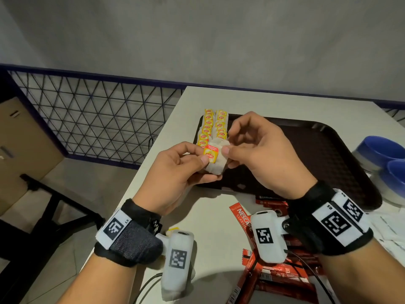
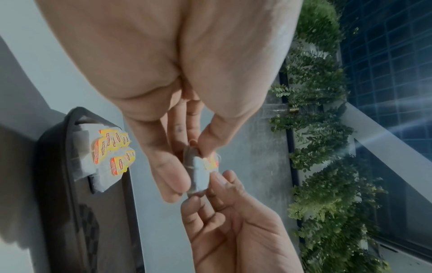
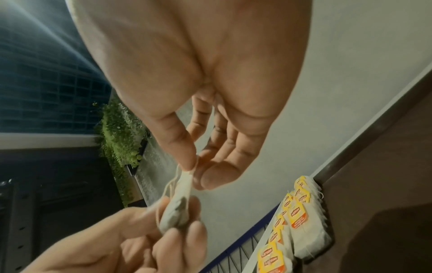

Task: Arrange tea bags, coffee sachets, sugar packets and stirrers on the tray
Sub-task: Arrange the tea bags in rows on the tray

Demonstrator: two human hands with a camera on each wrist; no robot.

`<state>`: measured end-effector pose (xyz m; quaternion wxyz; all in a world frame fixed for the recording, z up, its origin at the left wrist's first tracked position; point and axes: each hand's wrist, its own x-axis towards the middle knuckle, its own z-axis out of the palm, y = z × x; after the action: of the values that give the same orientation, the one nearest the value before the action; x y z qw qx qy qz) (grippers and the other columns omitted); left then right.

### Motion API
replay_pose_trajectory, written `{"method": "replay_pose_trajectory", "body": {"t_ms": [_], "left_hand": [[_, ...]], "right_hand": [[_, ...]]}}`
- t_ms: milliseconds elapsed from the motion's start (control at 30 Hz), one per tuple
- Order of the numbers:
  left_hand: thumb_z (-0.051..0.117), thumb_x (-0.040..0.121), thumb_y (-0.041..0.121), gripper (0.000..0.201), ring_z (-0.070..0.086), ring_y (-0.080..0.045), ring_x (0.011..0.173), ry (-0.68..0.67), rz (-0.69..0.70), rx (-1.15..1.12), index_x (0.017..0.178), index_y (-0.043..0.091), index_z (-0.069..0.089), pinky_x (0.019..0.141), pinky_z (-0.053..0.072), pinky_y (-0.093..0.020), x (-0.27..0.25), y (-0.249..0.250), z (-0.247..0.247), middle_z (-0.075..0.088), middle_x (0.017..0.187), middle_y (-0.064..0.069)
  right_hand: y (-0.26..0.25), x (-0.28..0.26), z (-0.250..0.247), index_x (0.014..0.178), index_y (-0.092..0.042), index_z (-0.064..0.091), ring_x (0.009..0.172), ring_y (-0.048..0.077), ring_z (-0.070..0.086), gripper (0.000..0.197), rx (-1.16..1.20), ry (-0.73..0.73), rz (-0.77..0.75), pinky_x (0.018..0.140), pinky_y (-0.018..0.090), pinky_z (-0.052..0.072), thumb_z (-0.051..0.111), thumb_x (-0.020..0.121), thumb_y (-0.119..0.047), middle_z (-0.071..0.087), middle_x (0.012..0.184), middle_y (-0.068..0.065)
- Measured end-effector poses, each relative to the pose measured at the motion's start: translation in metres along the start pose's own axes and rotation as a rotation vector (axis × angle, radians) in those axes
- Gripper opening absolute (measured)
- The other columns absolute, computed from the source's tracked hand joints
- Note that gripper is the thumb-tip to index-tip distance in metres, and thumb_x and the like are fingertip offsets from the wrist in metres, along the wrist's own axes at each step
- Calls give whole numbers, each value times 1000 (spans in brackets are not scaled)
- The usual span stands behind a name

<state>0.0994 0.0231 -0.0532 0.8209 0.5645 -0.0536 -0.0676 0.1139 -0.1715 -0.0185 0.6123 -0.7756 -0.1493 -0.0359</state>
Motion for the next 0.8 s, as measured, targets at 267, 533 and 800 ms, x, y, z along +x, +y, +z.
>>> {"method": "replay_pose_trajectory", "body": {"t_ms": [267,533,800], "left_hand": [[58,97,-4,4,75,-32,76,21,29,15,94,-2,56,74,65,-36,1,-6,-1,72,78,-19],[71,82,4,22,69,-28,83,4,48,8,97,-5,58,80,63,-38,0,-9,1,65,83,-16],[71,81,5,25,74,-32,89,13,68,26,101,-5,60,77,63,-34,0,-8,0,68,95,-25]], "right_hand": [[-3,-3,1,90,-17,76,78,16,72,3,-195,-49,-2,71,26,59,79,89,-18,75,90,-1],[3,-3,2,90,-26,79,86,12,71,10,-229,12,74,74,31,58,84,85,-33,76,93,-8],[-2,-4,-6,88,-19,80,85,7,72,6,-185,-39,54,72,21,57,84,85,-23,78,93,-3]]}}
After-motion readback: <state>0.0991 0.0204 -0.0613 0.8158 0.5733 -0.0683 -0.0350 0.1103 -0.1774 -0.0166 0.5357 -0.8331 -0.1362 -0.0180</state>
